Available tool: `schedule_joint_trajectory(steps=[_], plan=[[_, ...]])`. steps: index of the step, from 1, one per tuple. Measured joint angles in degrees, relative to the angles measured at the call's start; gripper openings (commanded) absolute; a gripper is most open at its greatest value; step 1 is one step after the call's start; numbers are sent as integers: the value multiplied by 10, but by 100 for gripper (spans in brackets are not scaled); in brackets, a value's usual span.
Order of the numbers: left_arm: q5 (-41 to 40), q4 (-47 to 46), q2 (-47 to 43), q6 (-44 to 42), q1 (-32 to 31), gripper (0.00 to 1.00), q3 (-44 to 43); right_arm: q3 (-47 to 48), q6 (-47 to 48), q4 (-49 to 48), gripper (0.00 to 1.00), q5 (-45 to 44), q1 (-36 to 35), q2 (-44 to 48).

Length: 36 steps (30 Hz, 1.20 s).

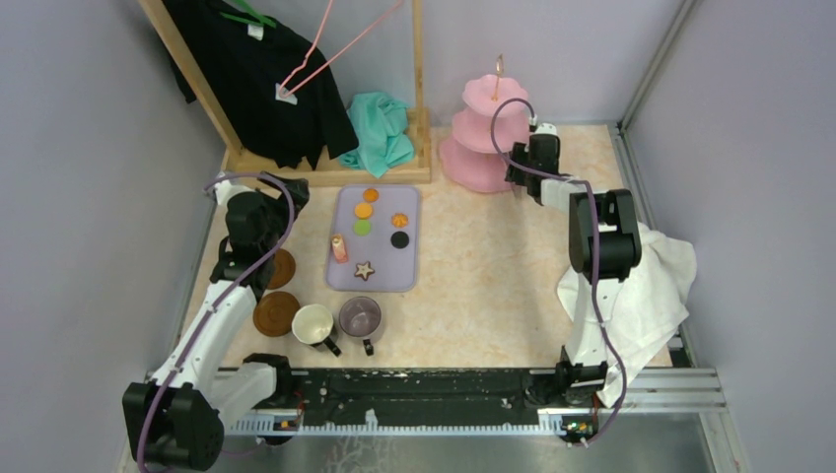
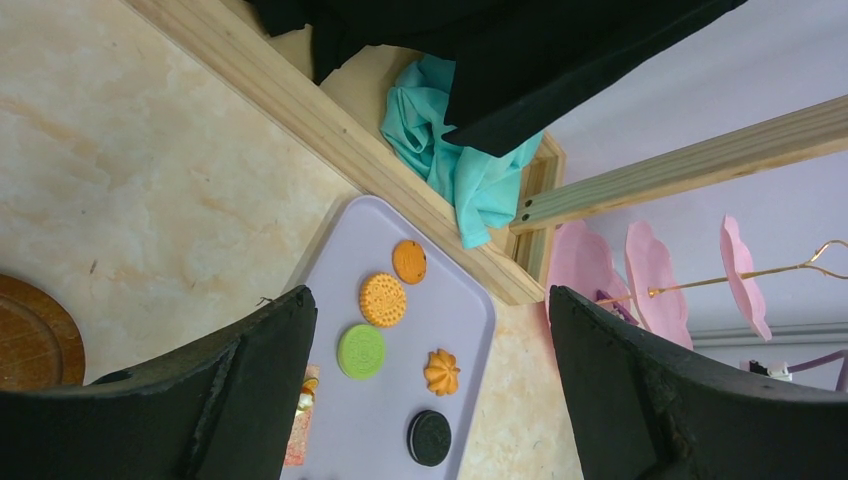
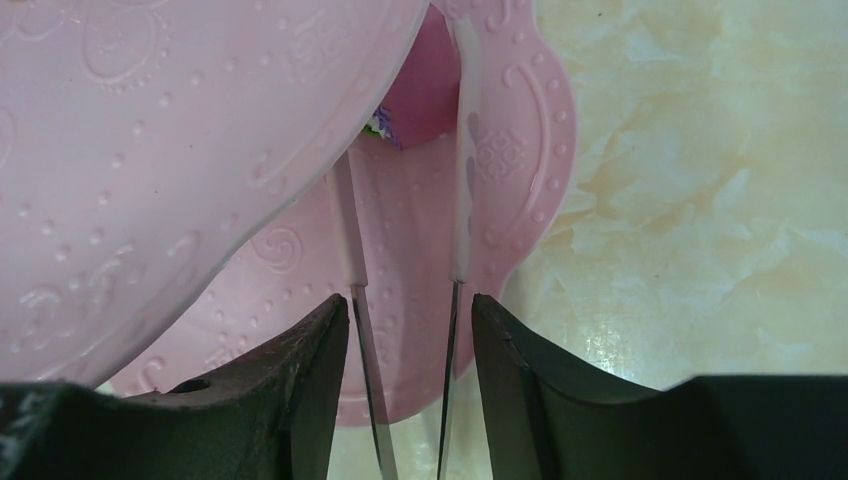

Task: Serve the afternoon tea
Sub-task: Place the desert on the desert table.

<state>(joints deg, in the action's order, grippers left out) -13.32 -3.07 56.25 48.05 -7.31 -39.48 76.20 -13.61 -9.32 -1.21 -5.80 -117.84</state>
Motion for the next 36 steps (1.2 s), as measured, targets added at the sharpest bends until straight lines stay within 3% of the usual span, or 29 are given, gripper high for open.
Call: schedule_joint_trajectory(steps=[15, 26, 36], plan=[[5, 0, 0, 3, 0, 91, 1, 0, 1, 5, 52, 9, 0, 0], [6, 0, -1, 9, 0, 91, 3, 35, 10, 62, 50, -4, -2, -8], [11, 0, -14, 15, 0, 91, 9, 11, 9, 42, 50, -11, -7, 2]])
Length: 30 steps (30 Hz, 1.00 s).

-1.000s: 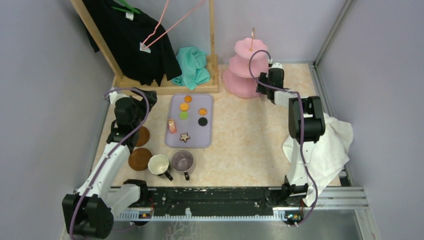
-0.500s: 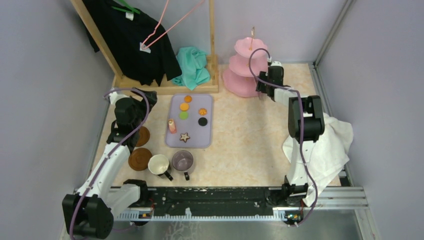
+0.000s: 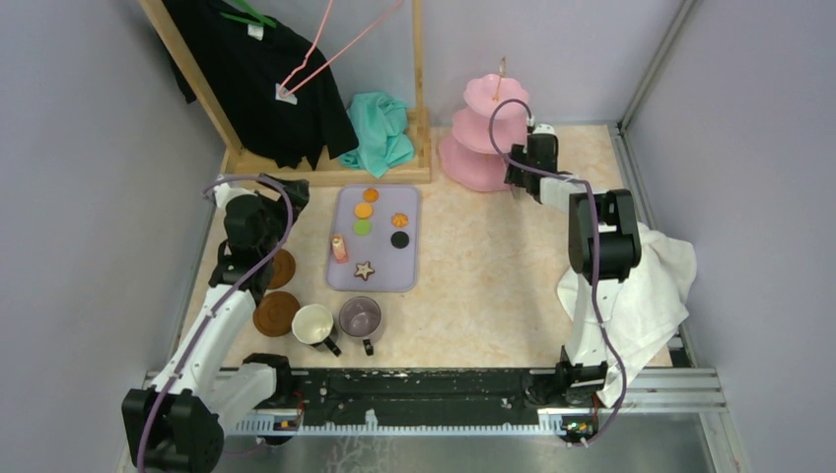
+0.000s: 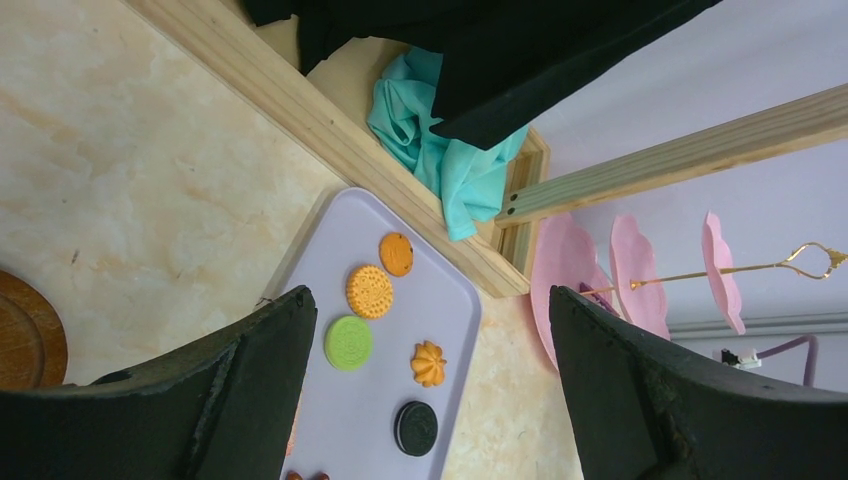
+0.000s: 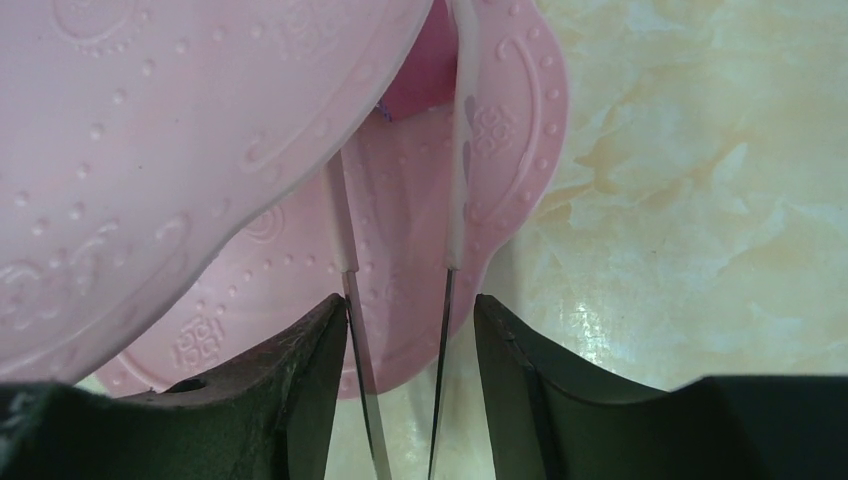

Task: Serve the afternoon tea
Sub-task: Place the desert on the desert table.

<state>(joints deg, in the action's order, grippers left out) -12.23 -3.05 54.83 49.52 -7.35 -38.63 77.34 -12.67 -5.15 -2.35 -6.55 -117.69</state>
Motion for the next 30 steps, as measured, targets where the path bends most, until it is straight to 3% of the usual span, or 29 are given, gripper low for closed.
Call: schedule_joint_trajectory(steps=[6, 16, 30], plan=[[3, 0, -7, 0, 0, 91, 0, -17, 1, 5, 50, -5, -10, 3], [5, 0, -10, 2, 0, 91, 0, -39, 3, 3, 31, -28, -21, 18], [10, 1, -16, 7, 0, 91, 0, -76, 17, 10, 35, -51, -27, 64]])
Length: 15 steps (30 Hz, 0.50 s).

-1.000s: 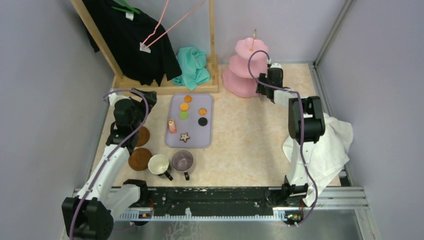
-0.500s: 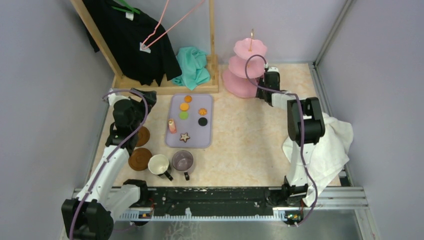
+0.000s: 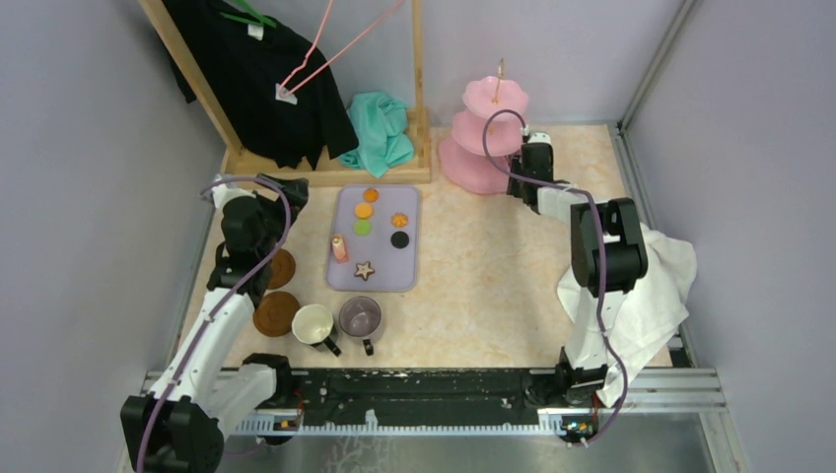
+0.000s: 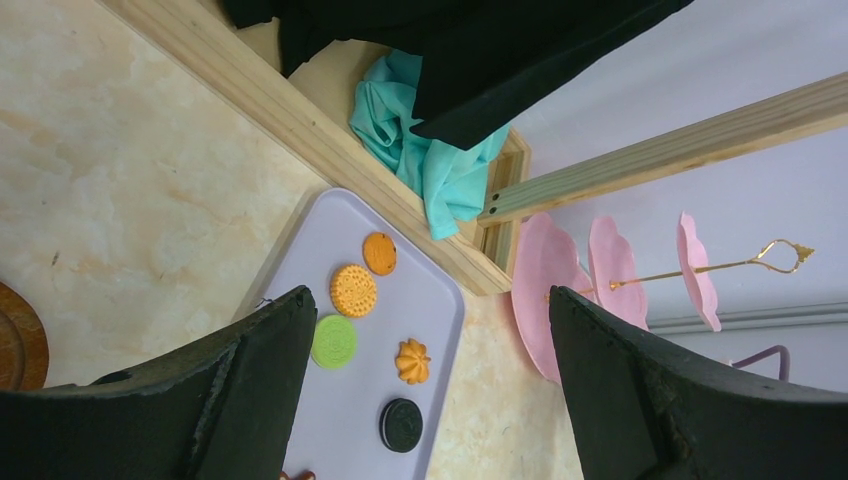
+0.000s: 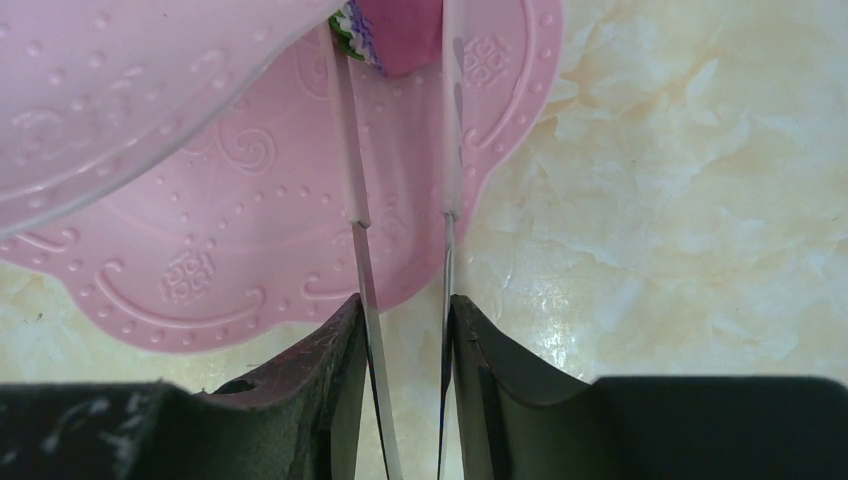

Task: Serve the afternoon tea
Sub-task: Place the desert on the desert table.

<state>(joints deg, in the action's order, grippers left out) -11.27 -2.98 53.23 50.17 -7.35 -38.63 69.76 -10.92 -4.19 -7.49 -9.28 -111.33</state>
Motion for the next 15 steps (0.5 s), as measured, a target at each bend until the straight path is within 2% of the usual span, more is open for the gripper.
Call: schedule_joint_trajectory(steps=[15], plan=[[4, 9, -17, 1, 0, 91, 0, -25, -1, 7, 37, 1, 0, 15]])
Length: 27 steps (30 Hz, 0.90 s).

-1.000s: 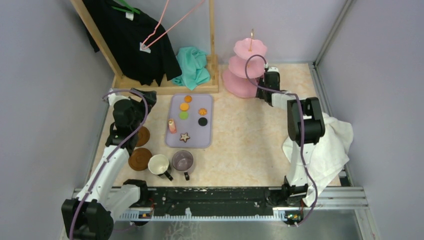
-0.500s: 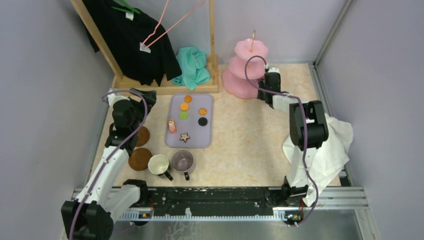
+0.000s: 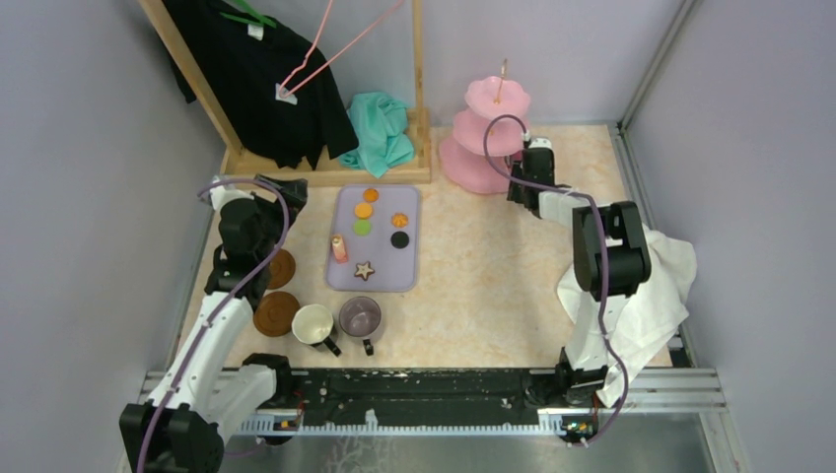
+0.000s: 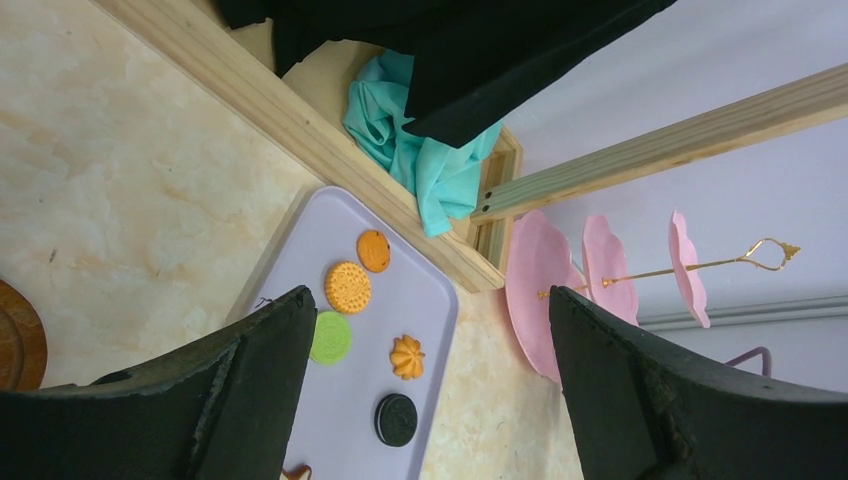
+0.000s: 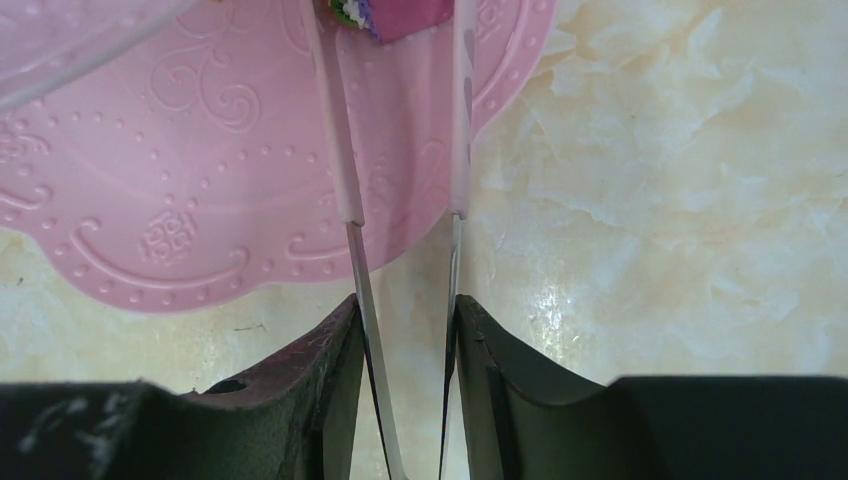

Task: Serve the afternoon tea
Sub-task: Place the desert on the desert table.

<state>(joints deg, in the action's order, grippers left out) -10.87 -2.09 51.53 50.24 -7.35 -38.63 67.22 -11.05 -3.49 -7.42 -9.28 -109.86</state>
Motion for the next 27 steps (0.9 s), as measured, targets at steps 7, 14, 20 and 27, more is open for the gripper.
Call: schedule_joint_trajectory(steps=[7, 14, 20, 27], plan=[[1, 11, -9, 1, 0, 92, 0, -23, -1, 0, 37, 0, 0, 37], [7, 23, -28, 1, 0, 92, 0, -44, -1, -1, 37, -1, -5, 68], [10, 35, -49, 1, 0, 92, 0, -76, -2, 1, 36, -5, -16, 96], [10, 49, -63, 1, 0, 92, 0, -117, -2, 0, 35, -20, -27, 143]])
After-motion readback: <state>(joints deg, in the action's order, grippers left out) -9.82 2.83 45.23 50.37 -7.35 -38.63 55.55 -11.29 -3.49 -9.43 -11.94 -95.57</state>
